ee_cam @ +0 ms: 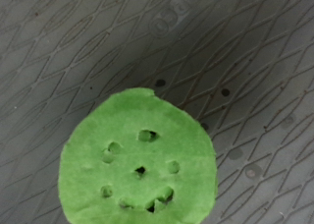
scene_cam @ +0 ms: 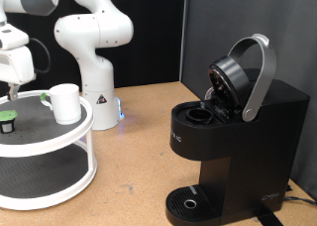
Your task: Make a cup of coffee with the keurig machine
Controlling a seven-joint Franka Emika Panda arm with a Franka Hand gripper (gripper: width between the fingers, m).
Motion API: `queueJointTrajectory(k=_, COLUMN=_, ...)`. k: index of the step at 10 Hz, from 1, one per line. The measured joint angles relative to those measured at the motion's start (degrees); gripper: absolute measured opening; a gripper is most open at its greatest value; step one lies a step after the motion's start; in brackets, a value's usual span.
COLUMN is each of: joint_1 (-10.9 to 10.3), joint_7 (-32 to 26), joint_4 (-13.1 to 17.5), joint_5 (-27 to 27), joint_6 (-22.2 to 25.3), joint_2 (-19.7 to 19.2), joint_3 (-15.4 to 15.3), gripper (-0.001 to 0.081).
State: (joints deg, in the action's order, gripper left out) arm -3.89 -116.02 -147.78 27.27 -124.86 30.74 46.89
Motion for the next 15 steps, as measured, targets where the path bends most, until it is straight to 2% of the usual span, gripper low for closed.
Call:
queueJointTrajectory(k=4, joint_1=-1.5, joint_7=-1.5, joint_4=-1.7, joint_5=-0.6, joint_6=-3.3, joint_2=-1.3, joint_3=2.5, gripper=0.0805)
queueJointTrajectory(k=8, joint_1=-1.6, joint_7=-1.5, joint_4=-4.3, joint_5=-0.2, joint_6=-6.9, joint_2=-2.7, joint_3=3.2, gripper=0.0805)
queueJointTrajectory(k=15, joint_1=-1.6, joint_7=-1.5, joint_4=-6.0, joint_5=-0.2, joint_6=-10.9, joint_2=-5.7, joint_3=3.7, gripper=0.0805)
